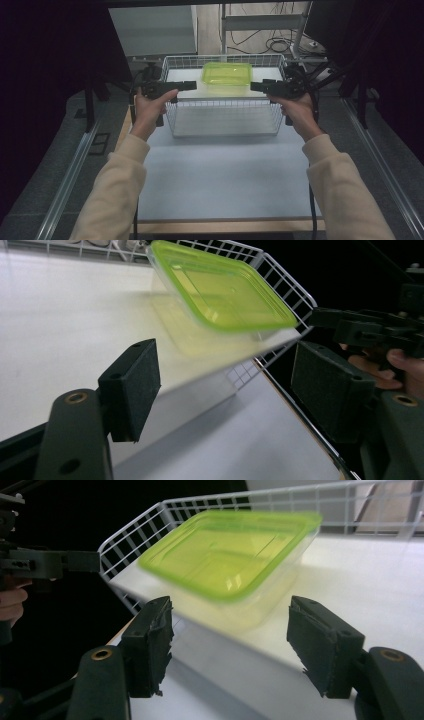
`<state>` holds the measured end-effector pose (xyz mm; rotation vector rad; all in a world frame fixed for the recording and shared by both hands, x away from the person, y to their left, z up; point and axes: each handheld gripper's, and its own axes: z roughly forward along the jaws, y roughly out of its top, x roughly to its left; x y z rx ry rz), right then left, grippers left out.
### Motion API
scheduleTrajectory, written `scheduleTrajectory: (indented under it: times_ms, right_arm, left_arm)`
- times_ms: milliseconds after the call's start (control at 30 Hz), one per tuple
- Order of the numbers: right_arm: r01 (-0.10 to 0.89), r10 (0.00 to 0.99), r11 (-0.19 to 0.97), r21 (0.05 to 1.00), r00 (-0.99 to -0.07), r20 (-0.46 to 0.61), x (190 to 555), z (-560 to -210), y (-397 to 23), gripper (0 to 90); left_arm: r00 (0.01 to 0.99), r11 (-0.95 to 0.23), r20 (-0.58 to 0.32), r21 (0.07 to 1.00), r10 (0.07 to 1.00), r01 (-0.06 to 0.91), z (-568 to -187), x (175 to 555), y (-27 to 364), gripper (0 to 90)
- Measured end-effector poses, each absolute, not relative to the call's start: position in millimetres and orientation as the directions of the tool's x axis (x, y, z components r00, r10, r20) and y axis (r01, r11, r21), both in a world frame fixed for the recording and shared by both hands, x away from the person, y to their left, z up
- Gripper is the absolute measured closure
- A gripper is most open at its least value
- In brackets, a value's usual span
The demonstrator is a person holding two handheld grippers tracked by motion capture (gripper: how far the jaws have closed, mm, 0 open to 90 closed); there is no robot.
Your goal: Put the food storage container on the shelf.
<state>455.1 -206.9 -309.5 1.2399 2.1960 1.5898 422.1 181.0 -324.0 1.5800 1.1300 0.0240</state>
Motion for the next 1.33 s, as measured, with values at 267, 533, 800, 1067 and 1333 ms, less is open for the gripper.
scheduleTrajectory:
  times_ms: [267, 533, 800, 1067, 1333]
  right_arm:
    - [0.473, 0.659, 0.172, 0.864, -0.707, 0.256, 409, -333, -220, 32.1]
    - [0.456, 0.61, 0.215, 0.864, -0.754, 0.246, 363, -374, -232, 30.5]
    - [0.441, 0.604, 0.263, 0.858, -0.769, 0.21, 325, -421, -245, 29.3]
    - [0.491, 0.617, 0.28, 0.825, -0.751, 0.238, 311, -468, -254, 28.7]
    - [0.456, 0.626, 0.3, 0.838, -0.757, 0.187, 306, -471, -255, 25.1]
  left_arm:
    - [0.591, 0.078, -0.503, 0.799, 0.631, 0.597, -349, 355, 190, 28.4]
    - [0.628, 0.026, -0.477, 0.808, 0.615, 0.588, -388, 309, 188, 28.4]
    - [0.625, -0.017, -0.46, 0.797, 0.631, 0.604, -429, 277, 186, 28.4]
    - [0.602, -0.05, -0.477, 0.756, 0.641, 0.652, -464, 266, 180, 28.3]
    - [0.595, -0.035, -0.473, 0.764, 0.649, 0.645, -466, 262, 186, 27.9]
